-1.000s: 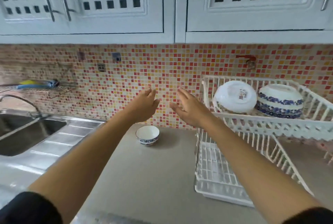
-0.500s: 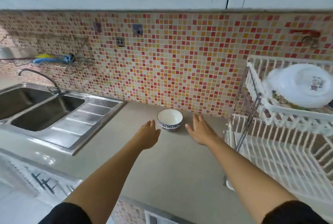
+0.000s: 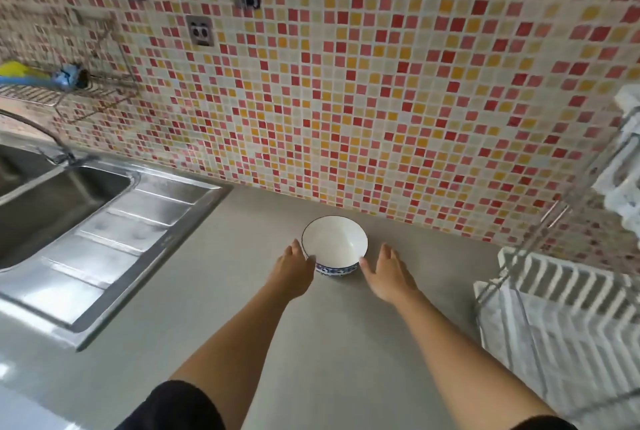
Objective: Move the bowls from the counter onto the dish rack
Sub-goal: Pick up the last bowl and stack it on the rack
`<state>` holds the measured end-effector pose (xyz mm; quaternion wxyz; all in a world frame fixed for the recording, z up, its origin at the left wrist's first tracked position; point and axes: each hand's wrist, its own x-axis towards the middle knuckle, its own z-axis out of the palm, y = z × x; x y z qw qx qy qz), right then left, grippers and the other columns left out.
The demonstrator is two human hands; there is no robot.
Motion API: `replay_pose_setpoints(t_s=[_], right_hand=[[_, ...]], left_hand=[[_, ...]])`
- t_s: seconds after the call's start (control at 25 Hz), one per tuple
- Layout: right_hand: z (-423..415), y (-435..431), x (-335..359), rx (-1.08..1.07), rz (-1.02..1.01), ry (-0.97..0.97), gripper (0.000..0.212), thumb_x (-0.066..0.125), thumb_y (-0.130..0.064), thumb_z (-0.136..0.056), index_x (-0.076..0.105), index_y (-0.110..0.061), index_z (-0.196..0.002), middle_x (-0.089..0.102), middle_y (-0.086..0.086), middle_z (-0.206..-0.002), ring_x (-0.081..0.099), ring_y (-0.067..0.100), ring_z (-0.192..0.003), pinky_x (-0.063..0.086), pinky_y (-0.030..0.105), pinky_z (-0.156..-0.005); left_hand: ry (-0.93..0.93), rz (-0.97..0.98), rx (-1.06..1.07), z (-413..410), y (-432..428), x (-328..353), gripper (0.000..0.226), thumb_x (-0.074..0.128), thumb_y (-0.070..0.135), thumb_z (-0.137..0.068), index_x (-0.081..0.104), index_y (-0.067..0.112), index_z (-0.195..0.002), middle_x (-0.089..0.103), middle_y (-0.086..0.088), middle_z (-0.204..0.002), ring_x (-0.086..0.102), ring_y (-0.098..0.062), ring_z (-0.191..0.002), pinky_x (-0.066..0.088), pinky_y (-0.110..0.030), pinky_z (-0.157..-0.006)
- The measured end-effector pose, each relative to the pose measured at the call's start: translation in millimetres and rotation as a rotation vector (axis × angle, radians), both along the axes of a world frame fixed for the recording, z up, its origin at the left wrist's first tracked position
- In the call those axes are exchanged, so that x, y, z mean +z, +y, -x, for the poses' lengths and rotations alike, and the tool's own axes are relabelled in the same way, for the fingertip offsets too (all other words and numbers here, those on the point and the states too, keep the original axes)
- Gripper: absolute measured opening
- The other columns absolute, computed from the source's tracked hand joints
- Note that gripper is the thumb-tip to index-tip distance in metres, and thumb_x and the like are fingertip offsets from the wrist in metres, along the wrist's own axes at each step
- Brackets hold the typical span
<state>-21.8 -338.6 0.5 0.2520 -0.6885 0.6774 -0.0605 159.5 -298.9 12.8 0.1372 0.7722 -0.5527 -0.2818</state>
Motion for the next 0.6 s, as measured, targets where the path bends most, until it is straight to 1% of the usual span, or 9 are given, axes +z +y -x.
replay_pose_setpoints(t_s=[0.12,0.2,0.28,0.32,0.4,0.44,0.52,0.6], right_hand=[[-10,-31,-23,-0.109,-0.16,-0.13,0.08,0.03,-0.057,-0.093,0.009,-0.002,-0.149,0.025,0.017,-0.154,0.031,0.033,-0.139,0.029,0.038,-0.11],[-19,-44,-36,-0.19,-0.232,-0.223,0.078,0.03,-0.057,-0.093,0.019,0.0,-0.146,0.034,0.02,-0.149,0.037,0.034,-0.135,0.032,0.037,-0.108],[-27,-53,-44,-0.204,-0.221,-0.264,0.068,0.034,-0.052,-0.094,0.036,0.001,-0.137,0.046,0.021,-0.14,0.047,0.034,-0.126,0.039,0.036,-0.102],[-30,-57,-47,-0.193,-0.208,-0.269,0.059,0.037,-0.044,-0.095,0.041,0.001,-0.133,0.05,0.021,-0.137,0.05,0.034,-0.123,0.041,0.034,-0.099],[-34,-61,-49,-0.173,-0.194,-0.266,0.043,0.04,-0.025,-0.096,0.042,0.005,-0.127,0.051,0.024,-0.133,0.051,0.036,-0.12,0.041,0.032,-0.096],[-33,-61,-50,-0.168,-0.188,-0.263,0.039,0.04,-0.018,-0.095,0.042,0.006,-0.125,0.051,0.025,-0.131,0.051,0.036,-0.119,0.041,0.032,-0.094],[-31,-59,-51,-0.155,-0.159,-0.263,0.033,0.04,-0.013,-0.093,0.043,0.005,-0.12,0.053,0.025,-0.125,0.054,0.036,-0.113,0.043,0.033,-0.09],[-26,-52,-46,-0.125,-0.143,-0.288,0.019,0.038,-0.013,-0.093,0.042,-0.002,-0.109,0.053,0.019,-0.113,0.054,0.032,-0.101,0.043,0.033,-0.085]], left_hand=[[0.111,-0.026,0.101,0,-33,-17,0.066,0.03,0.037,-0.101,0.002,0.004,-0.151,0.012,-0.018,-0.16,0.021,-0.036,-0.145,0.02,-0.042,-0.117],[0.173,-0.051,0.159,0,-49,-27,0.066,0.03,0.035,-0.101,0.0,0.006,-0.152,0.019,-0.019,-0.158,0.026,-0.036,-0.143,0.024,-0.043,-0.115],[0.19,-0.102,0.177,-1,-61,-35,0.067,0.033,0.031,-0.1,-0.004,0.009,-0.152,0.034,-0.021,-0.151,0.038,-0.038,-0.136,0.033,-0.044,-0.112],[0.179,-0.133,0.167,-1,-66,-38,0.068,0.035,0.026,-0.1,-0.006,0.01,-0.151,0.039,-0.022,-0.148,0.043,-0.038,-0.132,0.037,-0.044,-0.11],[0.13,-0.162,0.152,1,-72,-42,0.071,0.037,0.014,-0.097,-0.009,0.009,-0.151,0.044,-0.023,-0.143,0.047,-0.038,-0.128,0.04,-0.043,-0.107],[0.111,-0.164,0.158,3,-73,-43,0.072,0.037,0.009,-0.095,-0.008,0.009,-0.151,0.044,-0.023,-0.142,0.047,-0.038,-0.128,0.04,-0.043,-0.107],[0.043,-0.168,0.163,6,-72,-42,0.072,0.037,0.002,-0.092,-0.004,0.007,-0.151,0.045,-0.022,-0.142,0.047,-0.037,-0.128,0.041,-0.042,-0.105],[-0.067,-0.13,0.129,4,-68,-39,0.07,0.039,-0.003,-0.091,0.003,0.006,-0.151,0.047,-0.021,-0.14,0.05,-0.037,-0.125,0.043,-0.041,-0.102]])
